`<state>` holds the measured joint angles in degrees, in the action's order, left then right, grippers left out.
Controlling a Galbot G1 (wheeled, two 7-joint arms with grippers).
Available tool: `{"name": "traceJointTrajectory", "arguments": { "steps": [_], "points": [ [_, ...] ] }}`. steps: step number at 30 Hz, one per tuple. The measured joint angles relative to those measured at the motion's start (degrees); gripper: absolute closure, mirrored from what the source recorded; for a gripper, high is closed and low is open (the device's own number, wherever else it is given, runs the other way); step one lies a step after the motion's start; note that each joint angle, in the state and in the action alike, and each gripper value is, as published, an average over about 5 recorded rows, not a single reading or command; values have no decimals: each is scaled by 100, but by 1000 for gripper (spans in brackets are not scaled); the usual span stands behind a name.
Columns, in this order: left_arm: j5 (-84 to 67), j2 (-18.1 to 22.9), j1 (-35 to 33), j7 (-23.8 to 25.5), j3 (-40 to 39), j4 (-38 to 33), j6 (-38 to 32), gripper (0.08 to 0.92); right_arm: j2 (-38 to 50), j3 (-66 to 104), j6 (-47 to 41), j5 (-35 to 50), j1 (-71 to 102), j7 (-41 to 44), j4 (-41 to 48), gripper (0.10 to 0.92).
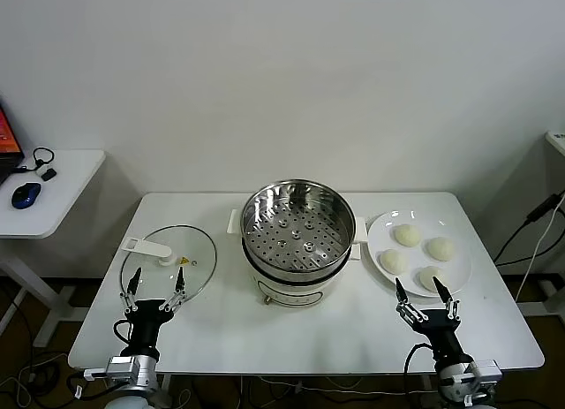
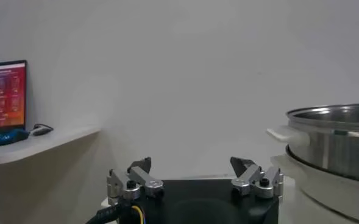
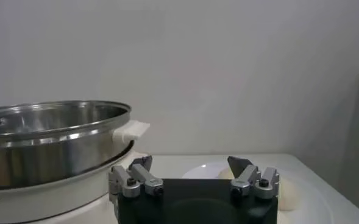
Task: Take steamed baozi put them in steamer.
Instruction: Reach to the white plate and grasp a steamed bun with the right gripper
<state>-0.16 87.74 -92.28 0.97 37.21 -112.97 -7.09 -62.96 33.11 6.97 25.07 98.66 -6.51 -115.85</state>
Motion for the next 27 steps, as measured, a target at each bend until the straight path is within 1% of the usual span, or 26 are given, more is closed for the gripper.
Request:
{"name": "traceJointTrajectory", "arguments": {
  "steps": [7,14,20,27],
  "points": [
    [-11,-14,16,0,-10,-1,-1,177,181,186,-113,-26,-230,217,14,203],
    [-35,-41,28,6,-31,18,-36,177,619,485,-454,-114,-694,660,141,203],
    [-33,-51,41,39,-38,73,-108,177,1229,573,-785,-348,-1314,1261,363,203],
    [-11,-51,101,51,-66,132,-175,177,2171,354,-1176,-750,-2308,2221,897,203]
  ]
}}
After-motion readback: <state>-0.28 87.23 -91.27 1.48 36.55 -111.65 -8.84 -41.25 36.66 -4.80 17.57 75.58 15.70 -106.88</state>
